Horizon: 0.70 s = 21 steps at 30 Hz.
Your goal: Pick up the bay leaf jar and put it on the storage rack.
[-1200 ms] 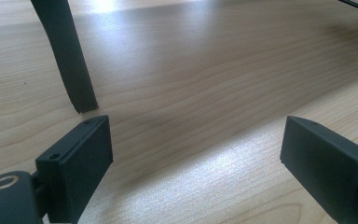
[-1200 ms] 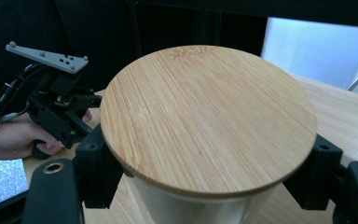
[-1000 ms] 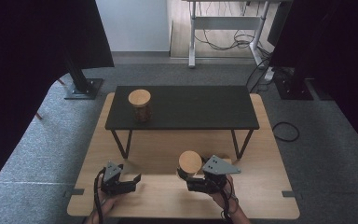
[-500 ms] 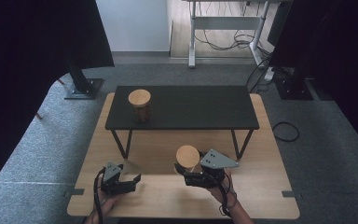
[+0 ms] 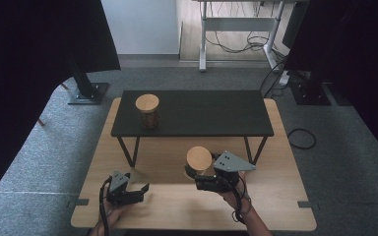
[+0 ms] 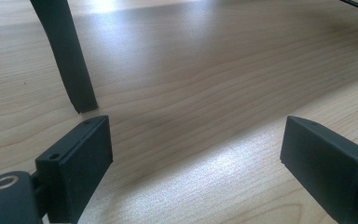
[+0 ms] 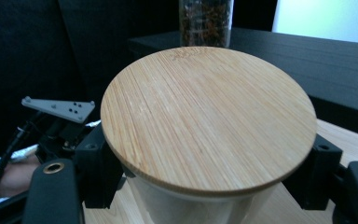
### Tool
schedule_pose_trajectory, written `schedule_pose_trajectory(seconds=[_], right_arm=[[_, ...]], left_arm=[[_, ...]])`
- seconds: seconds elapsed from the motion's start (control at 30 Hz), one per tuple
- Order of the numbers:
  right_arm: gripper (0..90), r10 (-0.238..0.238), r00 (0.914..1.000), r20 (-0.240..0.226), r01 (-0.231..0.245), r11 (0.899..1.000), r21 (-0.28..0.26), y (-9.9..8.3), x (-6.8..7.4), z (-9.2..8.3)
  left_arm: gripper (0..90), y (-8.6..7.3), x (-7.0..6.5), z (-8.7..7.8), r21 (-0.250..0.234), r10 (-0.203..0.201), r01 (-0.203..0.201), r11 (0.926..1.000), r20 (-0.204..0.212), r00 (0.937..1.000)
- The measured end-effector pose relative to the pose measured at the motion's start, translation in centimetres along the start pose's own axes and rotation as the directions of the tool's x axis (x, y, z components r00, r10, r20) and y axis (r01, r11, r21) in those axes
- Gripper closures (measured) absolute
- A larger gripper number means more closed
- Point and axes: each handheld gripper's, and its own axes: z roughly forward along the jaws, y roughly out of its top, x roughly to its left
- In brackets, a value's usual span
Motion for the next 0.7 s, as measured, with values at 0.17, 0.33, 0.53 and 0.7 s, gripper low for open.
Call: schedule_pose_trajectory(seconds=[0.17,0.33,0.53,0.7], right_arm=[[25.3,0.003,0.9999,-0.012,-0.003,1.000,-0.009,0.8,0.0,-0.2],[25.3,-0.011,0.9999,-0.001,0.011,1.000,-0.007,1.4,-0.1,-0.3],[25.3,-0.018,0.9998,0.007,0.018,1.000,-0.020,2.0,-0.3,-0.7],[25.3,-0.033,0.9993,0.015,0.034,0.999,-0.031,2.5,-0.5,-1.0]], left_arm=[[8.6,0.0,0.0,0.0,-0.004,0.000,0.000,1.0000,-0.010,1.0000],[8.5,0.0,0.0,0.0,-0.003,0.000,0.000,1.0000,-0.014,0.9999],[8.5,0.0,0.0,0.0,-0.001,0.000,-0.001,1.0000,-0.012,0.9999],[8.5,0.0,0.0,0.0,0.002,0.001,-0.001,1.0000,-0.014,0.9999]])
